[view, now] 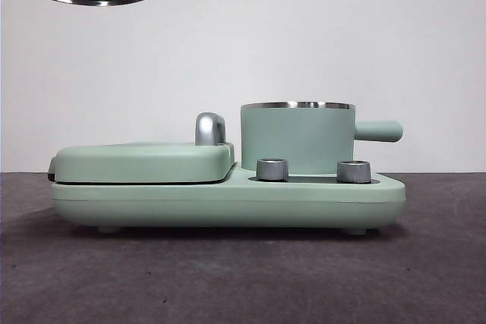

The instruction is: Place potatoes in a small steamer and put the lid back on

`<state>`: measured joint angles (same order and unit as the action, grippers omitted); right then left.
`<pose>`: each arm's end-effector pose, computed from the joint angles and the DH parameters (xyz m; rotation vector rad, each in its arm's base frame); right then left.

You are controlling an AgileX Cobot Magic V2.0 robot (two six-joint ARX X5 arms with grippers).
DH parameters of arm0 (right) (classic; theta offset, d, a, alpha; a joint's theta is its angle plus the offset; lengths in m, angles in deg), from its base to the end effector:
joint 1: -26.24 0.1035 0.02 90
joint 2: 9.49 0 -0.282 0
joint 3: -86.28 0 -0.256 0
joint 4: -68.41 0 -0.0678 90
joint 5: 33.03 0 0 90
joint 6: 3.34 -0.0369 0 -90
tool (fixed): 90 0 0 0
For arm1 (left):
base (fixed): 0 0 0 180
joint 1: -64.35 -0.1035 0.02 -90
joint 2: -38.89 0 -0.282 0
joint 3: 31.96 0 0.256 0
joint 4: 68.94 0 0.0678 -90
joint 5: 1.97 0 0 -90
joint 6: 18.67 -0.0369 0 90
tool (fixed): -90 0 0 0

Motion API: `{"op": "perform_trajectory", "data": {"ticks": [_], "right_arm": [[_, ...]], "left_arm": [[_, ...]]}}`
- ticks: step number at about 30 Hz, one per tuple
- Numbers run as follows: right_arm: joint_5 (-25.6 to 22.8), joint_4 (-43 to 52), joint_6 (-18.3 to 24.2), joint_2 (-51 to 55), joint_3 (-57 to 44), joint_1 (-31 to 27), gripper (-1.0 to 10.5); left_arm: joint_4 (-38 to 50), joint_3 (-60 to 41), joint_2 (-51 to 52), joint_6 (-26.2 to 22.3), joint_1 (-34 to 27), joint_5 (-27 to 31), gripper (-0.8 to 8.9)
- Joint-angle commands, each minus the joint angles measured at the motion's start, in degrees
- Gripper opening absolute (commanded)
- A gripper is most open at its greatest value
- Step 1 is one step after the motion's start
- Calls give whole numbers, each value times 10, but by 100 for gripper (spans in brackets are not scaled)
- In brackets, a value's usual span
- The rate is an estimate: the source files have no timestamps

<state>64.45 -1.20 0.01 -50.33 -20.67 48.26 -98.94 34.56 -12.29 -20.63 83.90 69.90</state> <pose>0.0966 0.0443 0.3610 -0.1386 0.6401 0.5155 0.1748 -0.0743 0.3649 0.0360 0.2493 -0.6584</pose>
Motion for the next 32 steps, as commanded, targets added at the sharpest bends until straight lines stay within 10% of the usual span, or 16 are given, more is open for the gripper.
{"op": "perform_trajectory", "data": {"ticks": [1,32], "right_arm": [[0,4,-28,25,-18,2,326],[0,-2,-49,65,-36,2,326]], "left_arm": [[42,19,-29,8,12,-4,13],[251,322,-498,-35,129,-3,13]]}}
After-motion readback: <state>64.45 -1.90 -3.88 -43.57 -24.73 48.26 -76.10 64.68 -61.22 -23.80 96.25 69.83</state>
